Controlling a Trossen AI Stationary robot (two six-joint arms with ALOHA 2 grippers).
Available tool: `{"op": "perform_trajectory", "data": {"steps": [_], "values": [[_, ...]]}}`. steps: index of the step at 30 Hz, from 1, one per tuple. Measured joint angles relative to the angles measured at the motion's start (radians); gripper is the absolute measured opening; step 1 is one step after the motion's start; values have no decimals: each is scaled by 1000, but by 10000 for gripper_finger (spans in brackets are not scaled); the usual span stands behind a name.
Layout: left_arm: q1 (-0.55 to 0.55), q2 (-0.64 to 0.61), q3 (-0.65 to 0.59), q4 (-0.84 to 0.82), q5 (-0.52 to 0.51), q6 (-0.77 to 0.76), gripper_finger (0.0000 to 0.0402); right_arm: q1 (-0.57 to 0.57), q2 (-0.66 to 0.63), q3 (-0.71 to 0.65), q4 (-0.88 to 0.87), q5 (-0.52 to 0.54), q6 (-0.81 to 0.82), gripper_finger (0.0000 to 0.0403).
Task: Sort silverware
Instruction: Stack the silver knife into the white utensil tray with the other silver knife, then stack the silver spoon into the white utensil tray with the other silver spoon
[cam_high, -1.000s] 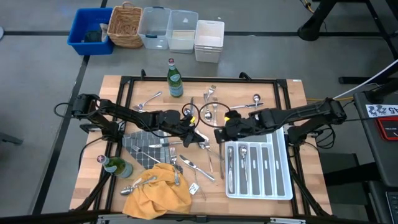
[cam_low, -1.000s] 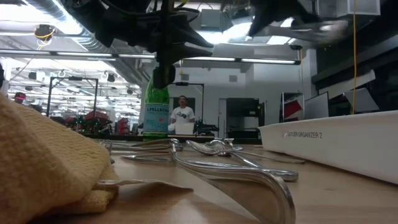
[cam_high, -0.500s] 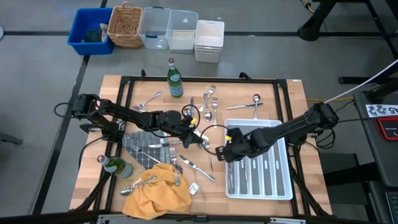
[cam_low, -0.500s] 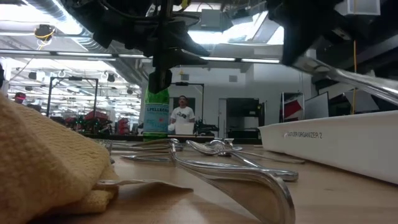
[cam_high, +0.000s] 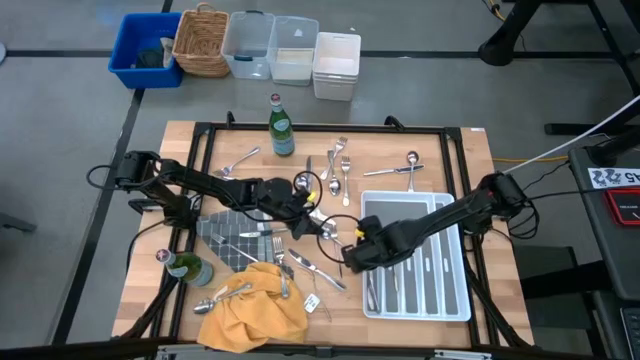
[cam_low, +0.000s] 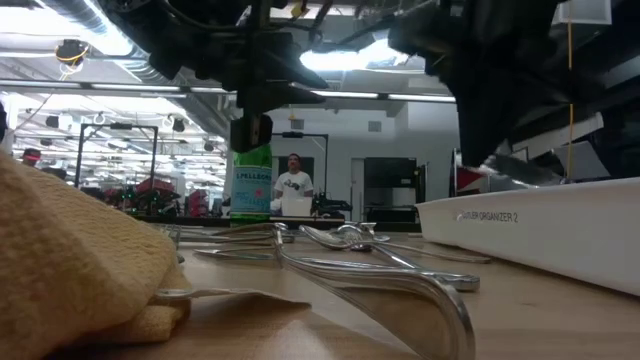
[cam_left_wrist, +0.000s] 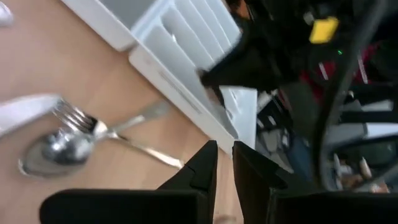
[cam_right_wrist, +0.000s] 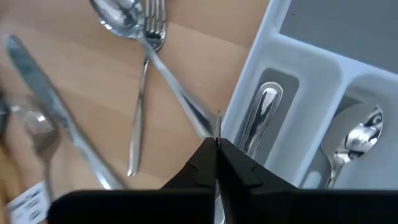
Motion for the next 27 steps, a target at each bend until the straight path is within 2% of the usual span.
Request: {"op": "perform_trajectory", "data": {"steps": [10,16,27], "values": [[0,0,0,-70,29,18,40,1,64,-1,-11,-62,-5,44],[0,0,0,-81,29,20,40,1,61,-1,-11,-53,-5,66],[21,0,0,-81,29,71,40,-18,37,-1,-9,-71,-44,72]]}}
